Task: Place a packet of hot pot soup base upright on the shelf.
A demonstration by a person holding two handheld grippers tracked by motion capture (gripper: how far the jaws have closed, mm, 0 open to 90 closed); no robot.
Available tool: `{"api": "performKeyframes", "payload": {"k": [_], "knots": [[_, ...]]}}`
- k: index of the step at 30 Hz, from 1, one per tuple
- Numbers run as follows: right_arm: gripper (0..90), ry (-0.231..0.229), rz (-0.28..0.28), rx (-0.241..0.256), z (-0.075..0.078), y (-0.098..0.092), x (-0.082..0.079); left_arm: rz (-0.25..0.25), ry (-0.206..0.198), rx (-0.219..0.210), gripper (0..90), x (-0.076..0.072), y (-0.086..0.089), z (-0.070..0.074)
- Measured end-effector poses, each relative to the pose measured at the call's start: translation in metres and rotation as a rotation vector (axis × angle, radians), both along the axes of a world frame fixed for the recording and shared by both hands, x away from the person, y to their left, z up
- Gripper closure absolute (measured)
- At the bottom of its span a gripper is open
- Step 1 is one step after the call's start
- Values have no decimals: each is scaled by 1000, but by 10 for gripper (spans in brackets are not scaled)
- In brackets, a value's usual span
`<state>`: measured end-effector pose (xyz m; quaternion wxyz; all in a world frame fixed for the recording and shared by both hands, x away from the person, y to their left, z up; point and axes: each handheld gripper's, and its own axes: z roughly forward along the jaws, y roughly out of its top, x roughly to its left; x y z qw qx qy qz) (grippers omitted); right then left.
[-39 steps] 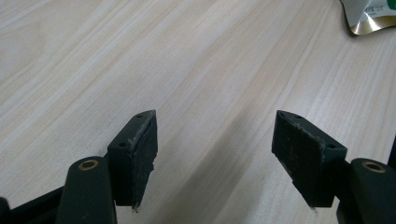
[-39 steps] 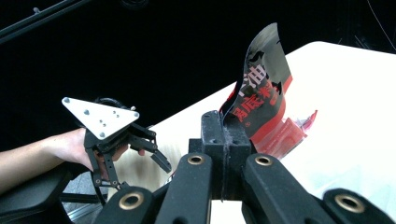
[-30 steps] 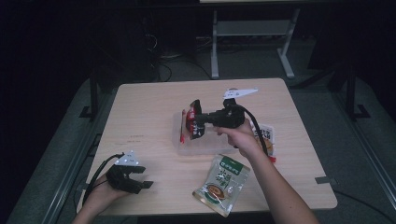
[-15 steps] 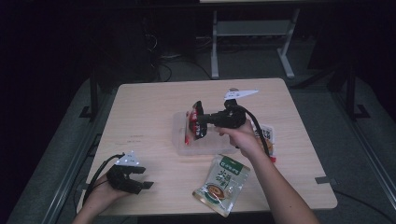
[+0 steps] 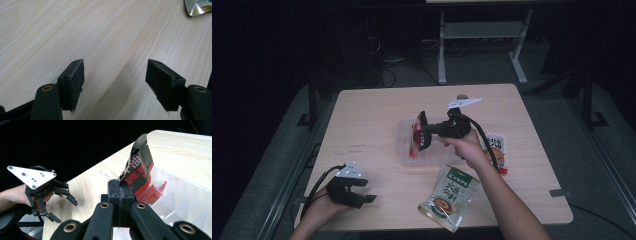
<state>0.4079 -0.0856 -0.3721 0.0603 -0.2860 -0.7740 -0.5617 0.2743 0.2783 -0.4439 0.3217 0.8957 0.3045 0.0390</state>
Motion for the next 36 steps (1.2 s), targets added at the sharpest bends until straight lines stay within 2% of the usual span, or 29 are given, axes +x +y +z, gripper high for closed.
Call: {"api": "performKeyframes", "payload": {"k": [14, 19, 27, 29, 31, 36], "knots": [[896, 18, -12, -14, -8, 9, 7, -4, -1, -2, 311, 0, 0, 0], [891, 10, -19, -22, -12, 13, 9, -17, -3, 11, 311, 0, 0, 0], [868, -14, -33, -60, -19, 23, 12, -19, 0, 7, 311, 0, -1, -1], [848, -19, -39, -62, -18, 24, 12, -21, -1, 10, 311, 0, -1, -1], [780, -24, -42, -60, -17, 23, 12, -10, 1, -2, 311, 0, -2, -1], [626, -20, -48, -63, -14, 19, 11, -13, 1, 3, 311, 0, -2, -1]]}}
